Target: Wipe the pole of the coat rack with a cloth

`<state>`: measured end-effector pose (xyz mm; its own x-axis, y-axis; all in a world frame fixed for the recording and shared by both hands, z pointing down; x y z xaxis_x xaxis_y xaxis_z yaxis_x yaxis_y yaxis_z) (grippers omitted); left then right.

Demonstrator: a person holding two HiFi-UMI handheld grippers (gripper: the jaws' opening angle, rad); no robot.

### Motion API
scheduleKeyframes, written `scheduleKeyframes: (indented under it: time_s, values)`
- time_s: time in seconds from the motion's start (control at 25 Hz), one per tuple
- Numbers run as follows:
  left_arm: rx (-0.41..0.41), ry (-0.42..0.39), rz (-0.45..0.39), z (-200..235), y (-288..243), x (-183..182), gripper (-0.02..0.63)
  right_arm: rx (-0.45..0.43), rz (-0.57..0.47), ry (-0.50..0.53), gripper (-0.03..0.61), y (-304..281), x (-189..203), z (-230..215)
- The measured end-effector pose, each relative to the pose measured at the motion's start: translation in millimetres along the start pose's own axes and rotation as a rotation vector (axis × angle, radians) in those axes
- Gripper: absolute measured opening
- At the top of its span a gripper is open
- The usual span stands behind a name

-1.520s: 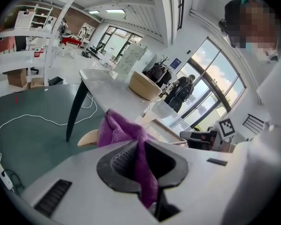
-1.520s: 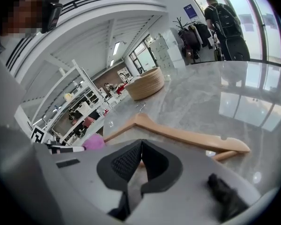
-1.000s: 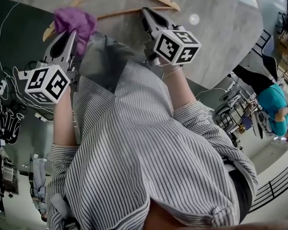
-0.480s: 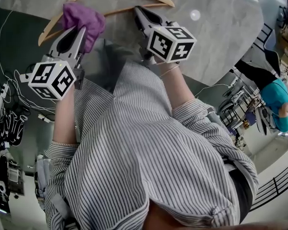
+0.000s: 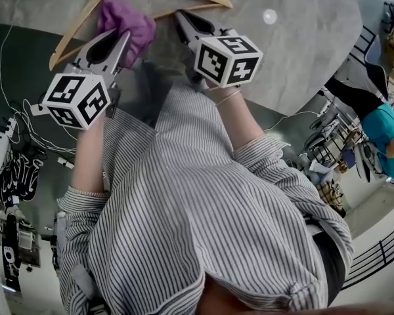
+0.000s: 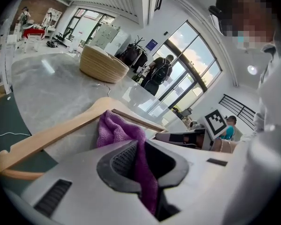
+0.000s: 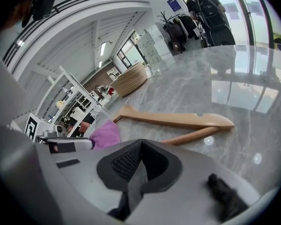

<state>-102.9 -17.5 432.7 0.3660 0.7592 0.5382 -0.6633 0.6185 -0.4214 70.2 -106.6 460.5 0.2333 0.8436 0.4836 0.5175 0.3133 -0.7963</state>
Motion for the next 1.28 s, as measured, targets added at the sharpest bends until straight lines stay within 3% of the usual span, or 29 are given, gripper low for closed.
scheduleKeyframes:
  time_s: [0.44,0.92,1.28]
  values:
    - [0.046,-0.036,0.088,-15.2,-36.0,-10.3,0.051,-0.014,-0.002,-0.023,0.014,11.9,-6.3,-14.4]
    - [0.024,-0.038,0.127,-22.6,-42.7,-14.2,0.051,0.121,-0.108,-0.104,0.015,46.6,-33.2,-92.6]
    - [0.011,-0.054,0.146,-28.1,-50.9,-20.3,0.051,0.142,-0.089,-0.133,0.014,47.4,-36.8,-109.7]
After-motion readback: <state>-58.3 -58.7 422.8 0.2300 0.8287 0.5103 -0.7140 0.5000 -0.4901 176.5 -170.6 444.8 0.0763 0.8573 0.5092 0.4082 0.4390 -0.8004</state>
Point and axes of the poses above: the fingertips, and each gripper's own axes: y backward along the fingers, z to its left, x out of its underside, the point moved 7 cm from there along y, backward along the fingers, and after that the axes turned 13 degrees about x, right-handed, at the moved point
